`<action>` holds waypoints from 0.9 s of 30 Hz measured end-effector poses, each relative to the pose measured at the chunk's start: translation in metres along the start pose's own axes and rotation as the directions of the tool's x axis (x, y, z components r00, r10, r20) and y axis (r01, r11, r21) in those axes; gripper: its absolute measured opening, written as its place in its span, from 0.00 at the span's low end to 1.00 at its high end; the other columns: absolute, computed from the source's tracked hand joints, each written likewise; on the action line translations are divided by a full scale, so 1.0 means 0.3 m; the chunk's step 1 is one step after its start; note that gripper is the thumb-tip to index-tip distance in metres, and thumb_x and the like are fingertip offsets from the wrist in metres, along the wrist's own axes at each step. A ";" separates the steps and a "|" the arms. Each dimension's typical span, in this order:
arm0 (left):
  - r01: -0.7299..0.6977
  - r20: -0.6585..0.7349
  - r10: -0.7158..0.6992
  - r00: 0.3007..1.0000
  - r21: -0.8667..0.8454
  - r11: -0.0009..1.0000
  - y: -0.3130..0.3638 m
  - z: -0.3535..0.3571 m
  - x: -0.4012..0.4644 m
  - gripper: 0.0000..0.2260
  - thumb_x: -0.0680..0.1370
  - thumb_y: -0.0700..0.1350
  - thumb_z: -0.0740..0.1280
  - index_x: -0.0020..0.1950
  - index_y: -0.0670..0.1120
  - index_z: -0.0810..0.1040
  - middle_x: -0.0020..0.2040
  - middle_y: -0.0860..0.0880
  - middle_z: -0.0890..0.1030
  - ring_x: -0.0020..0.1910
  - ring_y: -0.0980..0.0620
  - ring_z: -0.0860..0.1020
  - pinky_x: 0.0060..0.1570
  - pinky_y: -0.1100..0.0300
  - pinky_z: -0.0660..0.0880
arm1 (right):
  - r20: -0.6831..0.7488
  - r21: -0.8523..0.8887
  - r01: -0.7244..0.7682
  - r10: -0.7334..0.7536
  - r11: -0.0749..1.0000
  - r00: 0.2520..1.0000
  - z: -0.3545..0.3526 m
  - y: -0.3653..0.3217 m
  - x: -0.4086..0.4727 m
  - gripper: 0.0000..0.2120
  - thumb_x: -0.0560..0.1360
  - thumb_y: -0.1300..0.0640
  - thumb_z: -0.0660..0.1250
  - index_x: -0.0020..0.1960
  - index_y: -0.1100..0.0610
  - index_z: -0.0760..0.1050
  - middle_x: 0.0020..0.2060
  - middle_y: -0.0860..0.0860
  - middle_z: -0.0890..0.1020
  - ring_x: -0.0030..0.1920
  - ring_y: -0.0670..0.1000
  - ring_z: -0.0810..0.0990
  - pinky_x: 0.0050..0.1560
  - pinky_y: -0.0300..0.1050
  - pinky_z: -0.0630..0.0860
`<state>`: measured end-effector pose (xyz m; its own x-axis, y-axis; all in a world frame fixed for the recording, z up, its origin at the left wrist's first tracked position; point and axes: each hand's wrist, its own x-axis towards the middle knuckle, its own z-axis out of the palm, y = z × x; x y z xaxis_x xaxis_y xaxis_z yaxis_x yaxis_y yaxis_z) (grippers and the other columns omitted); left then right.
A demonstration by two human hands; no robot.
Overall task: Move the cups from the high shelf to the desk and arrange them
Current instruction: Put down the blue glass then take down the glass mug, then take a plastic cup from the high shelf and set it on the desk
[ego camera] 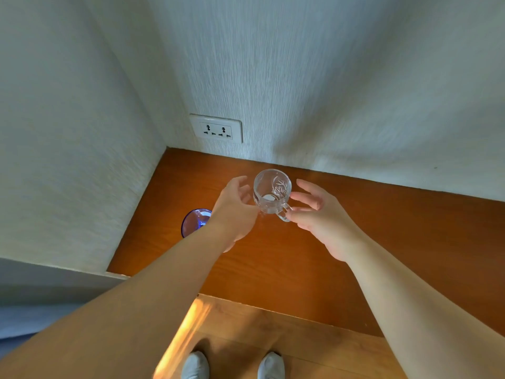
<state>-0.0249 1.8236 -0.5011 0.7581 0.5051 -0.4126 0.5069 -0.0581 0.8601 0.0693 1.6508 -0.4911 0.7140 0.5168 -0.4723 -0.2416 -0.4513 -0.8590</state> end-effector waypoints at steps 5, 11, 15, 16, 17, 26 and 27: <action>0.011 -0.068 -0.012 0.998 -0.020 1.000 0.027 -0.024 -0.072 0.33 0.78 0.36 0.71 0.80 0.52 0.64 0.77 0.50 0.73 0.73 0.51 0.74 0.57 0.59 0.72 | -0.019 0.071 -0.001 0.002 0.997 1.000 0.000 -0.018 -0.040 0.38 0.75 0.61 0.76 0.80 0.45 0.64 0.74 0.48 0.75 0.71 0.54 0.76 0.74 0.62 0.70; 0.061 -0.159 -0.067 0.985 -0.042 0.997 0.069 -0.062 -0.208 0.25 0.81 0.46 0.69 0.77 0.57 0.68 0.71 0.57 0.77 0.65 0.52 0.77 0.54 0.55 0.81 | -0.069 0.201 0.013 0.001 0.979 0.998 0.017 -0.054 -0.157 0.33 0.77 0.57 0.74 0.77 0.45 0.66 0.74 0.49 0.75 0.72 0.55 0.75 0.74 0.62 0.69; 0.082 -0.187 -0.100 0.977 -0.102 0.991 0.110 -0.104 -0.305 0.20 0.82 0.47 0.68 0.73 0.60 0.70 0.63 0.60 0.77 0.62 0.53 0.76 0.58 0.53 0.79 | -0.105 0.261 0.033 -0.005 0.965 0.994 0.038 -0.091 -0.278 0.33 0.76 0.58 0.75 0.77 0.44 0.66 0.72 0.49 0.76 0.69 0.53 0.77 0.73 0.59 0.71; 0.085 -0.190 -0.105 0.976 -0.113 0.990 0.118 -0.119 -0.327 0.20 0.83 0.47 0.68 0.73 0.59 0.71 0.60 0.61 0.77 0.63 0.52 0.76 0.63 0.49 0.78 | -0.112 0.270 0.044 -0.013 0.962 0.994 0.045 -0.102 -0.312 0.34 0.76 0.57 0.75 0.77 0.44 0.66 0.71 0.48 0.76 0.69 0.53 0.77 0.73 0.59 0.71; 0.087 -0.192 -0.110 0.975 -0.125 0.988 0.126 -0.137 -0.351 0.19 0.83 0.47 0.67 0.73 0.59 0.71 0.58 0.61 0.77 0.63 0.52 0.76 0.65 0.47 0.78 | -0.118 0.274 0.057 -0.025 0.960 0.993 0.054 -0.114 -0.347 0.34 0.76 0.57 0.75 0.77 0.44 0.66 0.71 0.48 0.77 0.69 0.52 0.77 0.72 0.59 0.71; -0.006 -0.086 -0.024 0.996 -0.334 0.942 0.227 -0.364 -0.663 0.14 0.85 0.49 0.64 0.70 0.51 0.73 0.67 0.48 0.80 0.68 0.47 0.77 0.71 0.45 0.73 | -0.239 0.303 0.280 -0.212 0.911 0.948 0.219 -0.300 -0.673 0.26 0.78 0.61 0.73 0.71 0.46 0.71 0.66 0.50 0.80 0.67 0.54 0.79 0.68 0.54 0.77; -0.027 -0.075 0.000 0.997 -0.354 0.935 0.244 -0.402 -0.704 0.12 0.85 0.49 0.64 0.68 0.51 0.74 0.66 0.48 0.80 0.68 0.48 0.78 0.70 0.48 0.73 | -0.242 0.304 0.309 -0.241 0.901 0.940 0.243 -0.323 -0.712 0.24 0.78 0.59 0.72 0.72 0.47 0.71 0.66 0.52 0.80 0.67 0.55 0.80 0.67 0.54 0.77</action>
<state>-0.1974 1.8164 -0.3148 0.7251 0.5683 -0.3889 0.3084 0.2369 0.9213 -0.1078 1.6373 -0.3214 0.8882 0.4185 -0.1896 -0.1971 -0.0258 -0.9801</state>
